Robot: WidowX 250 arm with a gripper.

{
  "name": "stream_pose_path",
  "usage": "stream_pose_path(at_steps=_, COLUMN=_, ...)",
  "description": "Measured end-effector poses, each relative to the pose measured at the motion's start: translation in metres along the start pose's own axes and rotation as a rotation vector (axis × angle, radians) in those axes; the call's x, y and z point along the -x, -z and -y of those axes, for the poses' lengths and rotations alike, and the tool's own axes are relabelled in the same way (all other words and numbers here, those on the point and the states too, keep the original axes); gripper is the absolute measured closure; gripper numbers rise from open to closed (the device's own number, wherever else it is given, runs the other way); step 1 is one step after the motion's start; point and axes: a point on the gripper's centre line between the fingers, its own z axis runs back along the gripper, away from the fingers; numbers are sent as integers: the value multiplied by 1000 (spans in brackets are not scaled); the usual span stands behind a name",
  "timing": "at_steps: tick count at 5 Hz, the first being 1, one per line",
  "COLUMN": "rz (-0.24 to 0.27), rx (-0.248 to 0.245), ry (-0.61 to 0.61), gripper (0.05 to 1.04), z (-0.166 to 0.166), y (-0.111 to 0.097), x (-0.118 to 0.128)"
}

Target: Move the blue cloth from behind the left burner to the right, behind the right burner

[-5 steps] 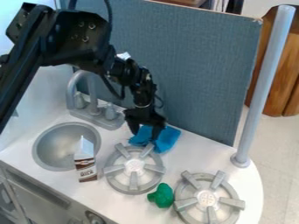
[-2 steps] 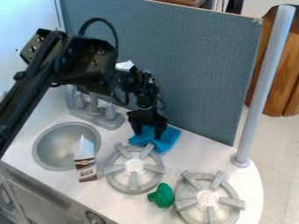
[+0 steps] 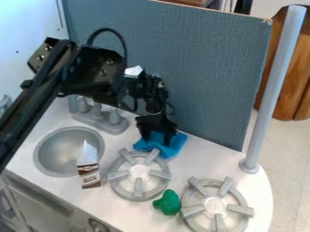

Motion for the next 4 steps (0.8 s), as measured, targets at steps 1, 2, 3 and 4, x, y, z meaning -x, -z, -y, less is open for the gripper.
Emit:
stream_pose_path(at_steps=1, rz=-16, rx=34, ry=34, gripper=83, z=24, y=10, x=5)
stream_pose_path(at_steps=2, rz=-23, rx=67, ry=52, gripper=83, z=40, y=10, x=7)
stream_pose_path(at_steps=3, rz=-18, rx=83, ry=81, gripper=83, z=58, y=13, x=11)
stream_pose_path(at_steps=4, rz=-16, rx=103, ry=100, gripper=83, z=70, y=13, x=13)
